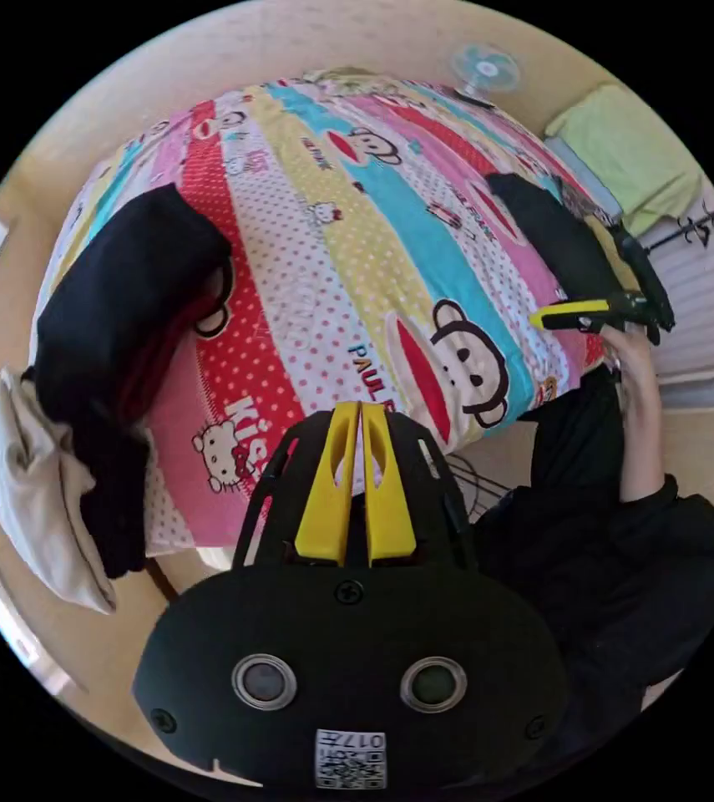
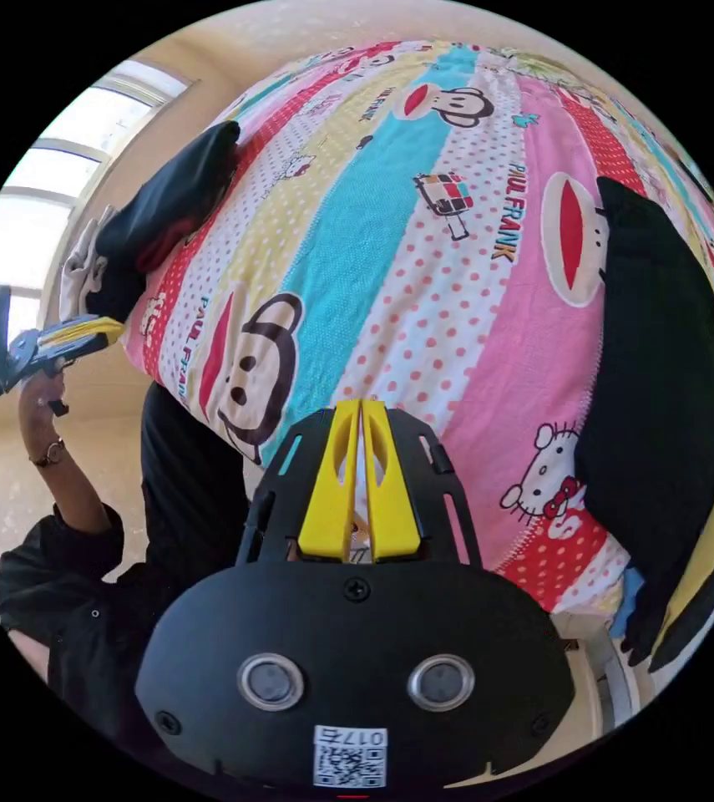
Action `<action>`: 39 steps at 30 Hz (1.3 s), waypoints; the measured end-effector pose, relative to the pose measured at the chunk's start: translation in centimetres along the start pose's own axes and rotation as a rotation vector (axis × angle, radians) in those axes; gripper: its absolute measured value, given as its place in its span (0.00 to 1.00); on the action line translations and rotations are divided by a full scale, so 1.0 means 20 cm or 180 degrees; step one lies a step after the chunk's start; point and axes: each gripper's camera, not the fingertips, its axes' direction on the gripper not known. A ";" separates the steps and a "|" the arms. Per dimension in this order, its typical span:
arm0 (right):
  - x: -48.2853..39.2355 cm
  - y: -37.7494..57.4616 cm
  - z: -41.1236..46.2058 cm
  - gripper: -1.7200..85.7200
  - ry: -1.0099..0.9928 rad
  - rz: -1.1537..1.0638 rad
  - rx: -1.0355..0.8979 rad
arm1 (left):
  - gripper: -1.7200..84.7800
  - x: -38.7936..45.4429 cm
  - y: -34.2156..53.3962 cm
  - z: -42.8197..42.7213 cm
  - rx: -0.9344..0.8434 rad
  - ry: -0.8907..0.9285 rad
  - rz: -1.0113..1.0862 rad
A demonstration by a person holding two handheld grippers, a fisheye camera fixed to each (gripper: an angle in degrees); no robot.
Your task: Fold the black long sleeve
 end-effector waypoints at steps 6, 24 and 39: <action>0.03 -0.27 0.43 0.02 0.0704 -0.0085 -0.1119 | 0.01 0.31 -0.57 0.76 -0.1460 -0.0588 0.0570; 0.17 -0.52 0.44 0.02 0.0085 -0.0731 -0.2049 | 0.01 0.19 -0.85 1.06 -0.2126 -0.0256 0.0945; 0.47 0.37 -0.29 0.03 -0.0571 -0.0582 0.0724 | 0.01 0.12 -0.78 1.16 -0.1899 -0.0364 0.0810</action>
